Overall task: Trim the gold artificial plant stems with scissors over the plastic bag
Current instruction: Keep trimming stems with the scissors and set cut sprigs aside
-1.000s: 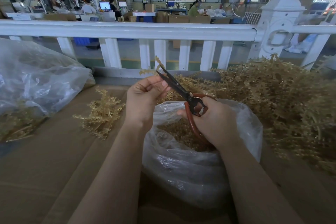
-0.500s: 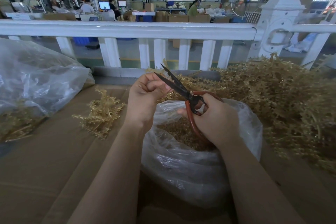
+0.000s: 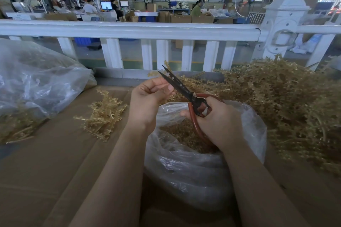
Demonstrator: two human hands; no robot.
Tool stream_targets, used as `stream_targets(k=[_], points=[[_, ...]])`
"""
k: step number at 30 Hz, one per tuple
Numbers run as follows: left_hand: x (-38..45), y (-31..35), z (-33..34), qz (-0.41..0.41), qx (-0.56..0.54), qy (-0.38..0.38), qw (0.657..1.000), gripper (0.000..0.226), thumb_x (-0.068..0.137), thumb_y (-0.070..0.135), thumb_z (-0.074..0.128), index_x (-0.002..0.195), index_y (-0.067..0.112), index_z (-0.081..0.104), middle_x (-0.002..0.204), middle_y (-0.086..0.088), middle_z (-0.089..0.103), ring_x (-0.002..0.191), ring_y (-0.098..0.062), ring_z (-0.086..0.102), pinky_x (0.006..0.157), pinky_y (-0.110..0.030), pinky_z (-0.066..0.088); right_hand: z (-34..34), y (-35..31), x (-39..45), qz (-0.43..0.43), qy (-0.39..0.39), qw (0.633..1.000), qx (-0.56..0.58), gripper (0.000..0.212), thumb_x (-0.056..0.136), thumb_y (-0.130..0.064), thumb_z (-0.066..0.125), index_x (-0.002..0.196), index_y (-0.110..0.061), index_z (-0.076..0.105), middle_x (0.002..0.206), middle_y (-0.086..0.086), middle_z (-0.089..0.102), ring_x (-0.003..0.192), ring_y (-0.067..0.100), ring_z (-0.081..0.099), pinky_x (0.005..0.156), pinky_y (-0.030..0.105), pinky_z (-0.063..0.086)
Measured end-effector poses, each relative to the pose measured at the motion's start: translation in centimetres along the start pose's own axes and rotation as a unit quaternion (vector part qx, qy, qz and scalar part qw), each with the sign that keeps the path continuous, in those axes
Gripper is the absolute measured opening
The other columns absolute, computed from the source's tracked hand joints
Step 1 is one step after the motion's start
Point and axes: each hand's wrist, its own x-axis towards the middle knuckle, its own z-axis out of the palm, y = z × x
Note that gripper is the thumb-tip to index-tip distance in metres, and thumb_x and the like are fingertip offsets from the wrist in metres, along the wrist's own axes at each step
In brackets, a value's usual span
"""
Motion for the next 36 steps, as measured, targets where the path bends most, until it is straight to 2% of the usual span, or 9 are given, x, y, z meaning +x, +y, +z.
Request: stream_targets(k=[3, 6, 12, 17, 19, 26, 33, 36], points=[[-0.13, -0.08, 0.18, 0.005, 0.029, -0.003, 1.0, 0.018, 0.085, -0.01, 0.065, 0.09, 0.005, 0.072, 0.08, -0.002, 0.076, 0.076, -0.012, 0.072, 0.073, -0.02, 0.055, -0.04, -0.04, 0.05, -0.006, -0.003, 1.0, -0.013, 0.06, 0.073, -0.084, 0.055, 0.074, -0.023, 0.059, 0.067, -0.012, 0.063, 0.066, 0.007, 0.059, 0.061, 0.029, 0.053], [-0.15, -0.14, 0.29, 0.009, 0.05, -0.003, 0.999, 0.017, 0.084, -0.009, 0.068, 0.09, 0.006, 0.073, 0.083, -0.004, 0.077, 0.079, -0.015, 0.072, 0.074, -0.023, 0.056, -0.05, -0.03, 0.03, -0.011, 0.003, 1.0, -0.014, 0.061, 0.072, -0.084, 0.054, 0.073, -0.023, 0.056, 0.066, -0.012, 0.06, 0.064, 0.007, 0.057, 0.06, 0.031, 0.053], [-0.03, -0.09, 0.25, 0.009, 0.046, -0.002, 0.999, 0.014, 0.084, -0.008, 0.067, 0.093, 0.002, 0.072, 0.086, -0.009, 0.076, 0.08, -0.018, 0.071, 0.076, -0.026, 0.056, 0.02, 0.05, -0.01, -0.008, -0.005, 1.0, 0.015, 0.064, 0.07, -0.086, 0.053, 0.078, -0.023, 0.064, 0.071, -0.011, 0.066, 0.069, 0.005, 0.061, 0.066, 0.028, 0.054], [-0.03, -0.1, 0.26, 0.01, 0.046, -0.007, 0.999, 0.014, 0.083, -0.007, 0.068, 0.091, 0.004, 0.072, 0.083, -0.007, 0.075, 0.079, -0.019, 0.069, 0.076, -0.027, 0.055, -0.06, -0.02, 0.01, -0.002, -0.02, 0.999, 0.041, 0.061, 0.068, -0.087, 0.052, 0.082, -0.029, 0.064, 0.071, -0.016, 0.063, 0.071, 0.001, 0.06, 0.062, 0.014, 0.046], [-0.01, -0.13, 0.21, 0.01, 0.051, -0.009, 0.999, 0.014, 0.083, -0.008, 0.068, 0.091, 0.004, 0.072, 0.084, -0.007, 0.075, 0.081, -0.019, 0.069, 0.077, -0.028, 0.055, -0.02, 0.03, 0.04, 0.001, -0.024, 0.999, 0.046, 0.06, 0.067, -0.088, 0.051, 0.082, -0.031, 0.063, 0.072, -0.018, 0.063, 0.071, 0.0, 0.059, 0.062, 0.012, 0.043], [-0.09, -0.15, 0.12, 0.019, 0.06, -0.014, 0.998, 0.014, 0.083, -0.009, 0.068, 0.09, 0.002, 0.071, 0.08, -0.005, 0.075, 0.075, -0.016, 0.069, 0.074, -0.026, 0.055, 0.16, 0.19, 0.11, 0.007, -0.012, 0.999, 0.03, 0.071, 0.064, -0.092, 0.044, 0.076, -0.025, 0.062, 0.068, -0.014, 0.063, 0.066, 0.0, 0.058, 0.06, 0.02, 0.048], [-0.14, -0.33, 0.18, 0.041, 0.088, -0.032, 0.995, 0.014, 0.083, -0.013, 0.066, 0.084, 0.0, 0.065, 0.071, -0.001, 0.072, 0.073, -0.014, 0.068, 0.073, -0.024, 0.055, 0.12, 0.34, 0.07, -0.013, 0.003, 1.0, -0.005, 0.065, 0.07, -0.09, 0.048, 0.077, -0.027, 0.061, 0.07, -0.013, 0.065, 0.067, 0.002, 0.059, 0.058, 0.014, 0.044], [-0.2, -0.34, 0.25, 0.046, 0.104, -0.046, 0.992, 0.009, 0.083, -0.014, 0.065, 0.089, -0.006, 0.064, 0.069, 0.001, 0.071, 0.072, -0.013, 0.068, 0.074, -0.025, 0.055, 0.09, 0.23, 0.05, -0.022, 0.019, 1.0, 0.002, 0.065, 0.07, -0.089, 0.047, 0.076, -0.026, 0.06, 0.069, -0.013, 0.063, 0.065, 0.003, 0.057, 0.057, 0.012, 0.04]])
